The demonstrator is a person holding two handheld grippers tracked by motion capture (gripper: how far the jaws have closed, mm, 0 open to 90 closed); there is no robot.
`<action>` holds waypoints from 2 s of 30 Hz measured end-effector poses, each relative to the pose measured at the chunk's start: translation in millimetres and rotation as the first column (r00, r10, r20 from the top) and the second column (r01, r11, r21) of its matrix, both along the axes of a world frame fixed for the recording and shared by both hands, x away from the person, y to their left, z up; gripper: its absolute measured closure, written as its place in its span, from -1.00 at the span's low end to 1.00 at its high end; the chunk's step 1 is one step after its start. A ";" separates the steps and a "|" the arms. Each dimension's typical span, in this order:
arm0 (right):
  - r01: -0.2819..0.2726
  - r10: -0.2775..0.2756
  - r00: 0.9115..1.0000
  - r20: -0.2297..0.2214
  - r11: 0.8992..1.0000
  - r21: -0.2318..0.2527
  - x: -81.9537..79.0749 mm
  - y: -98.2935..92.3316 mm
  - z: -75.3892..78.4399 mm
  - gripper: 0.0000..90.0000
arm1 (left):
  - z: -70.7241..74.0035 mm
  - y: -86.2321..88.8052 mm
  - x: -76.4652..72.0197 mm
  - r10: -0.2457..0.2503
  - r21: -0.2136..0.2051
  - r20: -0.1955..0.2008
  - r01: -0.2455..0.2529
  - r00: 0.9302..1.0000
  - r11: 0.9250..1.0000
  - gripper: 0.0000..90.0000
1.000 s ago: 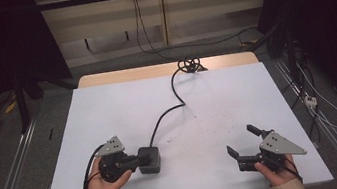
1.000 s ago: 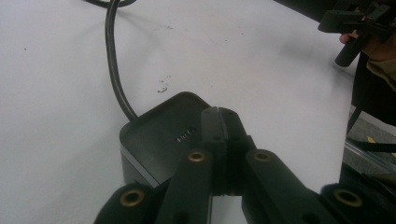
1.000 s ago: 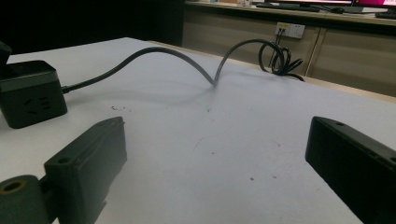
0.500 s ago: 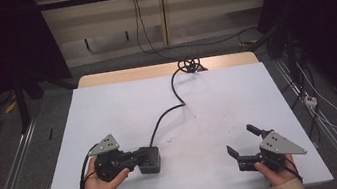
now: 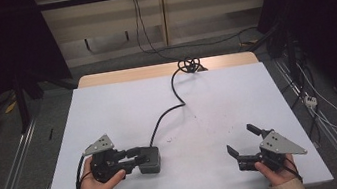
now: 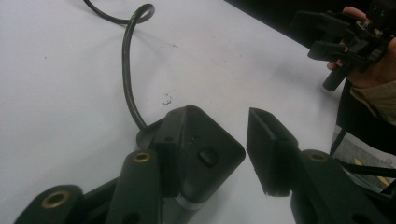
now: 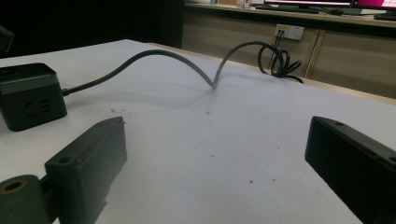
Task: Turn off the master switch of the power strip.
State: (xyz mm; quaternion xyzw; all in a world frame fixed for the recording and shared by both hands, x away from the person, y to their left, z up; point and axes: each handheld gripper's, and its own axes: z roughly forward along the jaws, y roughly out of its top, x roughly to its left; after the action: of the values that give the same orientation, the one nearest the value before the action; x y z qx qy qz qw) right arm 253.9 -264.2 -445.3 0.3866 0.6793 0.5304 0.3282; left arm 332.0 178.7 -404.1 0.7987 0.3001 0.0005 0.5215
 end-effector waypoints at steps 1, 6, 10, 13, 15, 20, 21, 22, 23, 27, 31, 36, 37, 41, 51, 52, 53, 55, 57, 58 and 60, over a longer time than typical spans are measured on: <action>0.002 -0.002 1.000 0.000 1.000 0.000 0.0 -0.4 -0.1 -0.89 | -0.5 0.7 0.1 0.005 -0.004 0.002 -0.005 1.000 1.000 0.23; 0.002 -0.002 1.000 0.000 1.000 0.001 0.2 -0.7 -0.2 -0.88 | -2.5 3.7 0.7 0.014 -0.006 -0.015 -0.014 1.000 1.000 0.12; 0.003 -0.003 1.000 0.001 1.000 0.000 -0.2 -1.0 0.1 -0.88 | -1.5 7.3 1.5 0.019 -0.022 -0.011 -0.020 1.000 1.000 0.02; 0.007 -0.007 1.000 0.003 1.000 0.001 -0.5 -1.2 0.2 -0.88 | -1.0 10.7 2.5 0.021 -0.036 -0.006 -0.021 1.000 0.999 -0.07; 0.008 -0.008 1.000 0.004 1.000 0.002 -0.7 -1.5 0.4 -0.88 | -1.5 12.4 3.0 0.022 -0.045 -0.005 -0.023 1.000 0.999 -0.11; 0.005 -0.005 1.000 0.005 1.000 0.002 -0.6 -1.3 0.5 -0.88 | -3.6 16.1 4.4 0.033 -0.042 0.010 -0.032 0.999 0.999 -0.26; 0.004 -0.004 1.000 0.005 1.000 0.002 -0.6 -1.3 0.5 -0.88 | -3.9 16.9 4.6 0.034 -0.047 0.011 -0.033 0.999 0.998 -0.28; 0.004 -0.004 1.000 0.005 1.000 0.002 -0.7 -1.2 0.4 -0.88 | -4.0 18.0 4.7 0.035 -0.047 0.016 -0.034 0.999 0.998 -0.31; 0.004 -0.004 1.000 0.005 1.000 0.002 -0.7 -1.3 0.4 -0.88 | -4.2 18.7 4.8 0.038 -0.049 0.024 -0.037 0.999 0.998 -0.33; 0.007 -0.007 1.000 0.005 1.000 0.002 -0.9 -1.7 0.7 -0.88 | -4.7 22.6 5.4 0.044 -0.046 0.033 -0.042 0.998 0.998 -0.40; 0.004 -0.004 1.000 0.004 1.000 0.002 -0.8 -1.3 0.5 -0.88 | -5.6 26.3 5.7 0.039 -0.031 0.051 -0.038 0.998 0.999 -0.46; 0.003 -0.003 1.000 0.005 1.000 0.002 -1.0 -1.3 0.6 -0.88 | -6.6 29.3 5.9 0.032 -0.013 0.068 -0.031 0.997 0.999 -0.57; 0.004 -0.004 1.000 0.004 1.000 0.001 -1.1 -1.5 0.6 -0.88 | -6.5 29.7 5.9 0.031 -0.012 0.067 -0.030 0.997 0.999 -0.58; 0.006 -0.006 1.000 0.003 1.000 0.001 -1.2 -1.9 0.6 -0.88 | -6.8 31.9 6.2 0.034 -0.012 0.074 -0.033 0.997 0.999 -0.62; 0.004 -0.004 1.000 0.003 1.000 0.000 -1.3 -1.8 0.6 -0.88 | -8.3 38.0 7.4 0.037 -0.006 0.076 -0.037 0.996 0.999 -0.69; 0.003 -0.003 1.000 0.003 1.000 0.001 -1.3 -1.7 0.6 -0.88 | -8.6 38.5 7.4 0.039 -0.006 0.074 -0.038 0.997 0.999 -0.70; 0.002 -0.002 1.000 0.003 1.000 0.001 -1.4 -1.6 0.7 -0.88 | -8.8 39.1 7.6 0.038 -0.004 0.073 -0.038 0.997 0.999 -0.70; 0.002 -0.002 1.000 0.004 1.000 0.001 -1.4 -1.6 0.8 -0.88 | -9.4 40.2 7.8 0.044 -0.008 0.070 -0.043 0.997 0.999 -0.71; 0.004 -0.004 1.000 0.004 1.000 0.001 -1.4 -1.8 0.8 -0.88 | -9.6 41.6 8.2 0.043 -0.003 0.069 -0.043 0.997 0.999 -0.71; 0.003 -0.003 1.000 0.004 1.000 0.001 -1.4 -1.9 0.8 -0.88 | -9.9 42.2 8.4 0.046 0.000 0.073 -0.046 0.996 0.999 -0.71; 0.004 -0.004 1.000 0.004 1.000 0.000 -1.6 -2.1 0.9 -0.88 | -10.5 43.5 8.8 0.048 -0.003 0.072 -0.048 0.996 0.999 -0.71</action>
State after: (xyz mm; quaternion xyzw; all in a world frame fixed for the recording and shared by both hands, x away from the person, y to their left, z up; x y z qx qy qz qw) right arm 252.3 -266.3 -444.4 0.3870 0.6779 0.5305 0.3307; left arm 340.8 222.2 -414.5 0.7904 0.3003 0.0415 0.5323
